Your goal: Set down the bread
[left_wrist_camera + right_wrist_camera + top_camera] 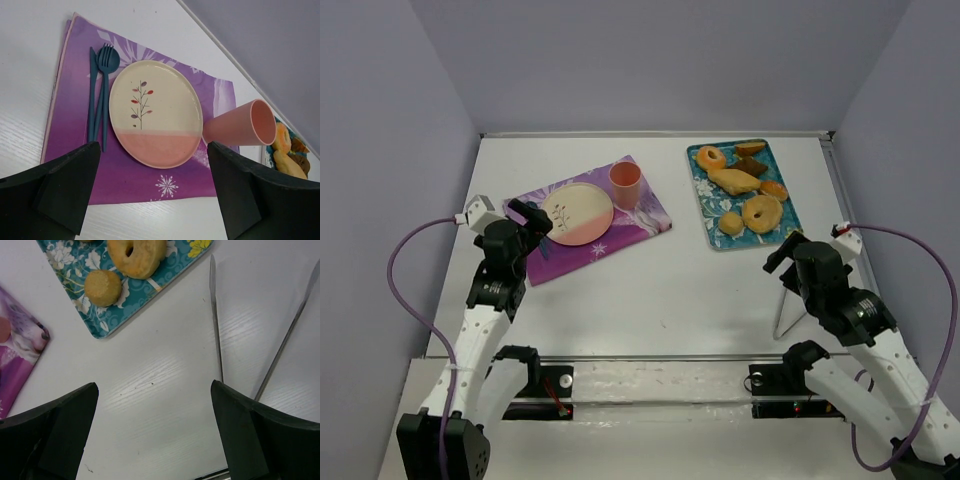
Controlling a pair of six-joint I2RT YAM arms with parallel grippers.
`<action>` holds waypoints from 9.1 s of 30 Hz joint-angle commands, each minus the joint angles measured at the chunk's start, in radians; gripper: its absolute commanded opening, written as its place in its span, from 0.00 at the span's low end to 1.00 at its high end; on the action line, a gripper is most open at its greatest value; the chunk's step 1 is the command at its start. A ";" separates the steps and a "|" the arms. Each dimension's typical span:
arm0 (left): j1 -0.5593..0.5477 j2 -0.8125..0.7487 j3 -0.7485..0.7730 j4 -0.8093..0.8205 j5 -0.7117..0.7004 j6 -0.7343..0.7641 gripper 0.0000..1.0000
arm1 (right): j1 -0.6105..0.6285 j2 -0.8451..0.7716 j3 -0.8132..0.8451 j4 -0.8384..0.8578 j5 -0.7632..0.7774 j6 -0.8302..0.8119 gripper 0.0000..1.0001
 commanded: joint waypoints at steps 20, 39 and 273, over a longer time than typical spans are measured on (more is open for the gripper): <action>-0.002 0.142 0.014 0.079 -0.010 0.067 0.99 | -0.410 0.394 -0.030 -0.043 -0.276 -0.101 1.00; -0.001 0.145 0.022 0.062 -0.064 0.064 0.99 | -0.525 0.695 -0.033 -0.014 -0.333 -0.149 1.00; -0.007 -0.296 -0.078 -0.157 0.209 -0.114 0.99 | 0.426 0.359 -0.125 -0.246 0.166 0.675 0.66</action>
